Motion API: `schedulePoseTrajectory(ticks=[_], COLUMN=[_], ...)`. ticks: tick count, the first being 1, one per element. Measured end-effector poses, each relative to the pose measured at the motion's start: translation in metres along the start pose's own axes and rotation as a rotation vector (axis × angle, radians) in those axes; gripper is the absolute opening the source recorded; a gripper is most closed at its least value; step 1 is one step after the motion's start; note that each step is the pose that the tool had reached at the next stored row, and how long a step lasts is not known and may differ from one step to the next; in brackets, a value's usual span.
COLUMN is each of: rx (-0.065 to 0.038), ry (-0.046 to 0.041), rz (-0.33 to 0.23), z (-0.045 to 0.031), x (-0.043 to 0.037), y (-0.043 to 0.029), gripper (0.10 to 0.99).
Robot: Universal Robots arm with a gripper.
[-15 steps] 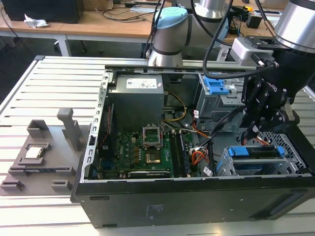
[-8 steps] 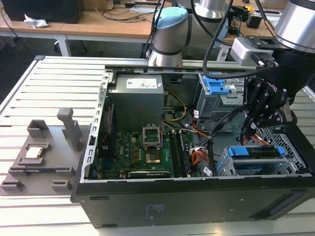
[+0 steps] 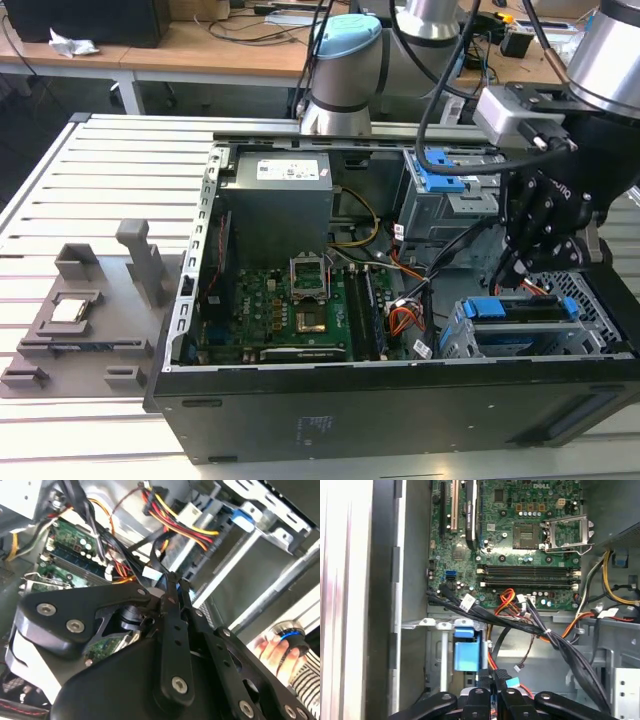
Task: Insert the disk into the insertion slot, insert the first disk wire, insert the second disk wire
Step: 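Insert the second disk wire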
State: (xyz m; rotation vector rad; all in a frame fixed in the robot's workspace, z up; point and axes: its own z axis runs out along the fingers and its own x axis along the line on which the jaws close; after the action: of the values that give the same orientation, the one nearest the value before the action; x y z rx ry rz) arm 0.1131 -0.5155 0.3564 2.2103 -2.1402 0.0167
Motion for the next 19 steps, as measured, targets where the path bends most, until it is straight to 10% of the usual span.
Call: schedulePoseTrajectory(ticks=[3, 5, 19], rx=[0.002, 0.002, 0.001], ry=[-0.0564, -0.0671, -0.0683], rz=[-0.002, -0.003, -0.002], z=[0.0022, 0.0038, 0.0145], x=[0.0122, 0.0163, 0.0192], y=[0.0001, -0.0012, -0.0199], gripper=[0.153, 0.153, 0.153])
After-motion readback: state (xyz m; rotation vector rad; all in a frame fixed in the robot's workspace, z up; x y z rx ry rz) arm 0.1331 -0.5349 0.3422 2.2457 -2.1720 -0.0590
